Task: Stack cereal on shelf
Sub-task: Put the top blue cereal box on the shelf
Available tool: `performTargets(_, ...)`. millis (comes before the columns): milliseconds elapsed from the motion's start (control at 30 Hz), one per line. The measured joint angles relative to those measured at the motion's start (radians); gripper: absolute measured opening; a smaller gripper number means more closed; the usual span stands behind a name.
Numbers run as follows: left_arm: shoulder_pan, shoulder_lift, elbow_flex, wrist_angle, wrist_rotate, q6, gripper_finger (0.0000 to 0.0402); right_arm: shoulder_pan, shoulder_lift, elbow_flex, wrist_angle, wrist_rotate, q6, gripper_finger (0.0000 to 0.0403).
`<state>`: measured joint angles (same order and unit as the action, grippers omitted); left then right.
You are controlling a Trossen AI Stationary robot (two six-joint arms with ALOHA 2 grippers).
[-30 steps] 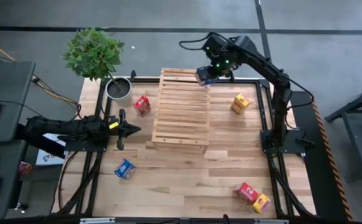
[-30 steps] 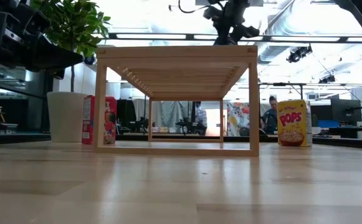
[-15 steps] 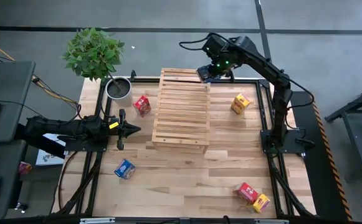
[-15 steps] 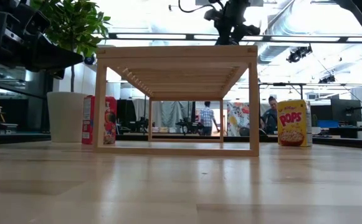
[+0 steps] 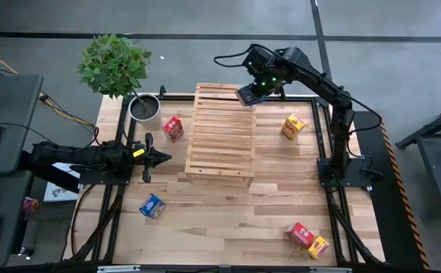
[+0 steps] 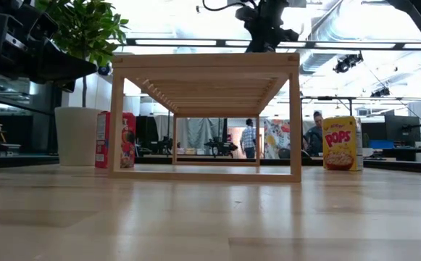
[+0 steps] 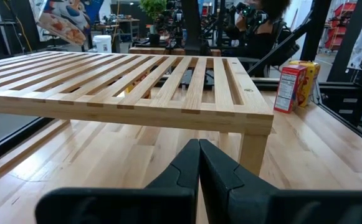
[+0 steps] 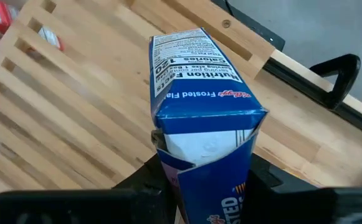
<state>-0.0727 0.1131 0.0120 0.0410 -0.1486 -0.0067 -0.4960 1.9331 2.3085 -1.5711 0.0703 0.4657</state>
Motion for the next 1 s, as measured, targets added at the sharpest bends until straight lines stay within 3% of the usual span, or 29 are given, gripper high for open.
performTargets(1000, 0.0, 0.0, 0.0, 0.0, 0.0, 0.0, 0.0, -0.015, 0.015, 0.0, 0.0, 0.067, 0.033, 0.0103)
